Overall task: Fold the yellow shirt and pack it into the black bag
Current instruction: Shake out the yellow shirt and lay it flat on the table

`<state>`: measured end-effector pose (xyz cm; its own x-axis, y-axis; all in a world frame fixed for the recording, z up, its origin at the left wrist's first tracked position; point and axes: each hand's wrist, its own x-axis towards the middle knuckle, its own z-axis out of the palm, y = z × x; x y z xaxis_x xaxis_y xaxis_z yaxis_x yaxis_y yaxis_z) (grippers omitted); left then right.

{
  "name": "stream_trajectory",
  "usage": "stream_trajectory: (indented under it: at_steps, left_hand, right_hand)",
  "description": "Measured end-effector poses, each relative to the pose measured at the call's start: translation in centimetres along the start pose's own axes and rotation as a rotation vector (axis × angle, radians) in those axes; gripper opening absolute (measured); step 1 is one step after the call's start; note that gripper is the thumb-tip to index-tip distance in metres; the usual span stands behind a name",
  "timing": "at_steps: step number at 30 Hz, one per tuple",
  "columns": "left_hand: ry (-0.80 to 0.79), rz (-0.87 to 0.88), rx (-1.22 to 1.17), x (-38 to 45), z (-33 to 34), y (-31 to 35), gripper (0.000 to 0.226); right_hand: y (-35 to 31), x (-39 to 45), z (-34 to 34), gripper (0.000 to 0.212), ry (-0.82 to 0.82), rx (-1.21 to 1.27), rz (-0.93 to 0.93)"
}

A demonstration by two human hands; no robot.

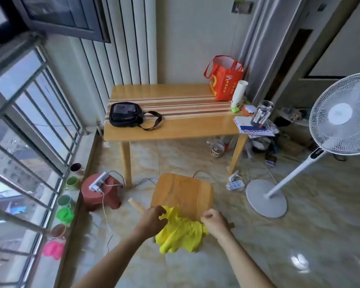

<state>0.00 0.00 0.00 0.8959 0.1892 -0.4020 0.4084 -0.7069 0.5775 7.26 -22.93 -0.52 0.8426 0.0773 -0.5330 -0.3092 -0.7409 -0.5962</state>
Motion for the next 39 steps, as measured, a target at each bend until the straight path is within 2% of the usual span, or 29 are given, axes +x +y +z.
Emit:
stream_trajectory:
  at_steps: [2,4,6,8,12,14,16,18,21,22,24,26,29,31,32,34,36,39]
  left_hand:
    - [-0.096,-0.006,0.164,0.3,1.1,-0.6,0.059]
    - [-0.14,-0.013,0.269,0.4,1.7,-0.8,0.071]
    - [-0.138,-0.004,0.323,1.1,2.3,-1.1,0.077]
    - [-0.139,0.012,0.36,1.5,2.6,-1.3,0.079]
    - [-0.107,0.046,0.318,1.6,3.3,-1.6,0.067]
    - [-0.069,0.056,0.268,1.7,3.4,-1.8,0.057]
    - [-0.071,0.064,0.234,1.9,3.5,-2.0,0.057]
    - [-0.077,0.067,0.188,1.8,3.4,-1.8,0.074]
    - [-0.121,0.05,0.113,1.8,2.8,-1.5,0.118]
    - [-0.129,0.046,0.091,1.9,2.5,-1.6,0.124]
    - [-0.144,0.052,-0.103,2.3,1.6,-1.8,0.108]
    - [-0.182,0.037,-0.423,2.2,0.1,-1.6,0.074]
    - [-0.2,-0.012,-0.779,2.0,-2.3,0.1,0.042]
    - [-0.217,-0.028,-0.974,2.2,-3.7,1.7,0.04]
    - [-0.23,-0.024,-1.031,2.4,-4.3,2.5,0.046]
    - [-0.253,-0.03,-1.131,2.7,-5.3,3.9,0.061]
    - [-0.243,-0.036,-1.242,3.1,-6.0,5.2,0.065]
    - [-0.231,-0.045,-1.389,2.8,-7.2,8.0,0.042]
  right_hand:
    - [0.7,0.5,1.5,0.027,0.002,-0.3,-0.018]
    - [1.6,0.4,2.8,0.039,0.011,-0.499,-0.102]
    - [2.3,0.5,3.7,0.041,0.02,-0.602,-0.154]
    - [2.5,0.6,4.2,0.034,0.043,-0.642,-0.196]
    - [2.2,0.4,4.5,0.017,0.111,-0.487,-0.241]
    - [1.9,0.4,4.7,0.016,0.119,-0.313,-0.238]
    - [0.6,0.1,4.8,0.017,0.077,-0.152,-0.27]
    - [-1.5,-0.6,4.8,0.012,-0.014,-0.018,-0.287]
    - [-5.5,-1.9,3.7,0.005,-0.184,0.252,-0.311]
    - [-6.8,-2.5,3.0,0.004,-0.227,0.344,-0.343]
    - [-8.9,-3.2,1.4,0.012,-0.281,0.494,-0.403]
    - [-10.6,-3.8,-0.5,0.016,-0.311,0.627,-0.431]
    - [-11.8,-4.0,-2.7,0.008,-0.335,0.836,-0.407]
    - [-11.8,-3.7,-3.4,0.015,-0.354,0.932,-0.355]
    - [-11.7,-3.7,-3.7,0.019,-0.38,0.96,-0.35]
    - [-11.4,-3.7,-4.1,0.023,-0.424,0.937,-0.343]
    - [-10.9,-3.4,-4.8,0.02,-0.45,0.861,-0.293]
    - [-10.4,-1.6,-6.4,0.05,-0.526,0.734,-0.261]
